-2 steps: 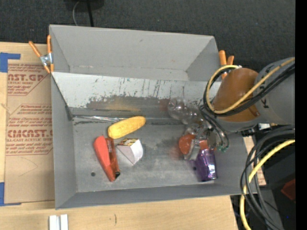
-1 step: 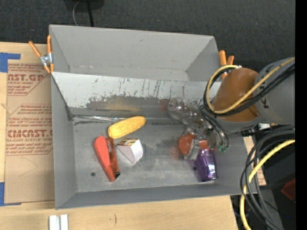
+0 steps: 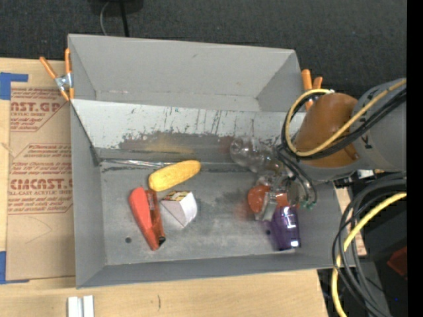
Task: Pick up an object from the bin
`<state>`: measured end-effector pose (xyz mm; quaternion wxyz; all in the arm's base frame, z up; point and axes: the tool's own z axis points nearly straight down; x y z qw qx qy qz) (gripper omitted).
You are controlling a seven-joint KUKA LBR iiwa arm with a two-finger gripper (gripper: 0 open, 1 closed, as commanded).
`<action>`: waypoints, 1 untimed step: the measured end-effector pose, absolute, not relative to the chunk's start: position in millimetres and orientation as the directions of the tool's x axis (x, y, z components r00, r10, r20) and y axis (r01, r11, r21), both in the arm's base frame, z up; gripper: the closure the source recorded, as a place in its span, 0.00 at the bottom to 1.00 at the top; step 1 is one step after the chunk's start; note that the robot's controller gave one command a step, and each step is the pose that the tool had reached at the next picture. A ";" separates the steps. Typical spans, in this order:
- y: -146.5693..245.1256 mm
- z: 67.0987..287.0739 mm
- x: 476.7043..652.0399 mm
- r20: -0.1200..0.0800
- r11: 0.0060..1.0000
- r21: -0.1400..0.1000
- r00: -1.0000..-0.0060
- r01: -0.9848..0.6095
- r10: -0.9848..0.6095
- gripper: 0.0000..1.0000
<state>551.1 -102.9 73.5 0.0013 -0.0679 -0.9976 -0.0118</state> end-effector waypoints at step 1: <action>-106.4 94.2 549.0 0.008 0.991 0.017 -0.991 0.136 0.136 1.00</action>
Offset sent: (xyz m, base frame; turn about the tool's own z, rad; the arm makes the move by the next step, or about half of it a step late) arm 0.0000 0.0001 0.0013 0.0000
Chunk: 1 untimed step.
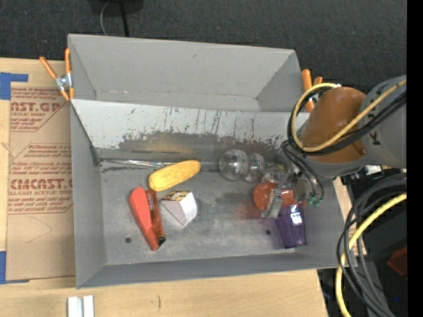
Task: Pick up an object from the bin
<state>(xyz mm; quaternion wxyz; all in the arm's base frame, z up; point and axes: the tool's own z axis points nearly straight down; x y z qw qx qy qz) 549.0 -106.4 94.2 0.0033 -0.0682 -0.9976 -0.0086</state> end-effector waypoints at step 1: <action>-108.5 110.9 551.9 -0.004 0.990 0.014 -0.990 0.138 0.138 1.00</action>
Offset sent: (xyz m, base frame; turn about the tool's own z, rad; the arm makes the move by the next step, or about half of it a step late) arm -0.0001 0.0000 0.0401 0.0000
